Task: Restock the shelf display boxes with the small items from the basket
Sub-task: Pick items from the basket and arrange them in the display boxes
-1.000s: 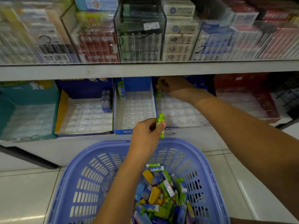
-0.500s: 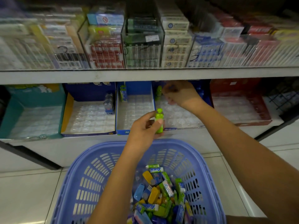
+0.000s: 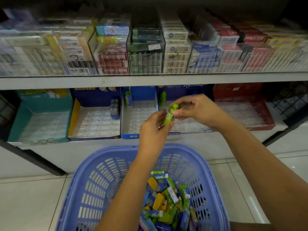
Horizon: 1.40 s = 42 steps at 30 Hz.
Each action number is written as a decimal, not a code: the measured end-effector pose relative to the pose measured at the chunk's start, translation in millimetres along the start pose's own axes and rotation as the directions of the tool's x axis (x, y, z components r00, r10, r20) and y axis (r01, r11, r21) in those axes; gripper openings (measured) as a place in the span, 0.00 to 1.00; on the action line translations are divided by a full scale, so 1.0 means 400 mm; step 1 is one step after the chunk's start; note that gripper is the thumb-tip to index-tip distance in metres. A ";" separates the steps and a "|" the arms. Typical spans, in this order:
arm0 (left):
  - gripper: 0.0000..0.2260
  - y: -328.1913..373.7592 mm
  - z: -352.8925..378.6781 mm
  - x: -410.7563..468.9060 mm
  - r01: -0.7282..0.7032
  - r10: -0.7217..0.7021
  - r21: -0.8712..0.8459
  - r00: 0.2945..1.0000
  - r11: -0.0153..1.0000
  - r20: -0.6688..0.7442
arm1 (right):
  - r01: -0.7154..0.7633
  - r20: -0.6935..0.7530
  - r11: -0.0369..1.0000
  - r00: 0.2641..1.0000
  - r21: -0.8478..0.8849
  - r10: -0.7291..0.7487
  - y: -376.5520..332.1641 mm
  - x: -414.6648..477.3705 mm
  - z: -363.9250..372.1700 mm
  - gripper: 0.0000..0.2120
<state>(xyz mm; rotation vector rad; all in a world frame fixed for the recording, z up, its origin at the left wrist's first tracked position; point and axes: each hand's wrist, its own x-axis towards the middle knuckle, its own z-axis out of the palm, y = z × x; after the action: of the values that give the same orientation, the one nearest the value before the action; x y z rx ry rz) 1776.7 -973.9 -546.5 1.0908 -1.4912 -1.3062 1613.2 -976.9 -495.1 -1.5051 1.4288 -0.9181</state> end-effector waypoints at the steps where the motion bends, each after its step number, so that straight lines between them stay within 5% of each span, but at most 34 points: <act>1: 0.20 -0.003 0.010 0.002 0.009 -0.010 0.062 1.000 0.998 0.012 | -0.010 -0.106 1.000 0.994 -0.010 0.009 0.008 0.011 -0.005 0.10; 4: 0.23 -0.026 0.051 -0.003 -0.065 -0.015 0.438 0.984 0.897 0.177 | -0.057 -0.382 0.955 0.922 -0.292 -0.062 0.032 0.078 -0.015 0.09; 8: 0.26 -0.073 0.097 -0.026 -0.290 -0.118 0.763 0.895 0.577 0.430 | -0.139 -0.344 0.837 0.937 -0.529 -0.062 0.063 0.201 -0.003 0.08; 12: 0.27 -0.102 0.096 -0.029 -0.395 -0.085 0.810 0.877 0.434 0.474 | -0.131 -0.279 0.797 0.959 -0.590 -0.049 0.110 0.259 0.002 0.08; 24: 0.27 -0.111 0.081 -0.010 -0.383 -0.097 0.770 0.864 0.511 0.494 | -0.256 -0.201 0.689 0.966 -0.678 0.160 0.106 0.297 0.003 0.11; 27: 0.25 -0.106 0.066 -0.028 -0.356 -0.015 0.670 0.877 0.651 0.481 | -0.226 -0.225 0.684 0.970 -0.694 0.093 0.097 0.253 0.014 0.10; 30: 0.17 -0.126 0.046 -0.081 -0.288 0.153 0.498 0.943 0.818 0.294 | -0.198 -0.317 0.715 0.948 -0.670 -0.034 0.071 0.163 0.035 0.10; 33: 0.10 -0.202 0.040 -0.126 -0.186 0.050 0.517 0.963 0.836 0.266 | -0.114 -0.112 0.829 0.992 -0.547 0.062 0.040 0.036 0.064 0.08; 35: 0.11 -0.276 0.031 -0.154 -0.116 -0.218 0.688 0.900 0.717 0.378 | -0.145 0.178 0.828 0.943 -0.542 0.282 0.033 -0.037 0.109 0.10; 37: 0.13 -0.356 0.012 -0.198 -0.116 -0.492 0.797 0.731 0.593 0.472 | -0.127 0.363 0.742 0.810 -0.658 0.461 0.082 -0.066 0.171 0.12; 39: 0.14 -0.420 -0.013 -0.254 -0.108 -0.653 0.818 0.547 0.565 0.524 | -0.092 0.400 0.632 0.701 -0.770 0.590 0.166 -0.091 0.242 0.12; 42: 0.23 -0.487 -0.042 -0.308 -0.119 -0.735 0.838 0.427 0.533 0.527 | 0.029 0.397 0.458 0.549 -0.889 0.735 0.315 -0.153 0.326 0.05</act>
<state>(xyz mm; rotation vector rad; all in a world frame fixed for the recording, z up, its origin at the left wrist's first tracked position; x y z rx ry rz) 1839.5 -873.7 -744.9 1.4395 -3.0093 -1.6465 1681.1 -903.3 -658.1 -1.7072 1.4577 0.8712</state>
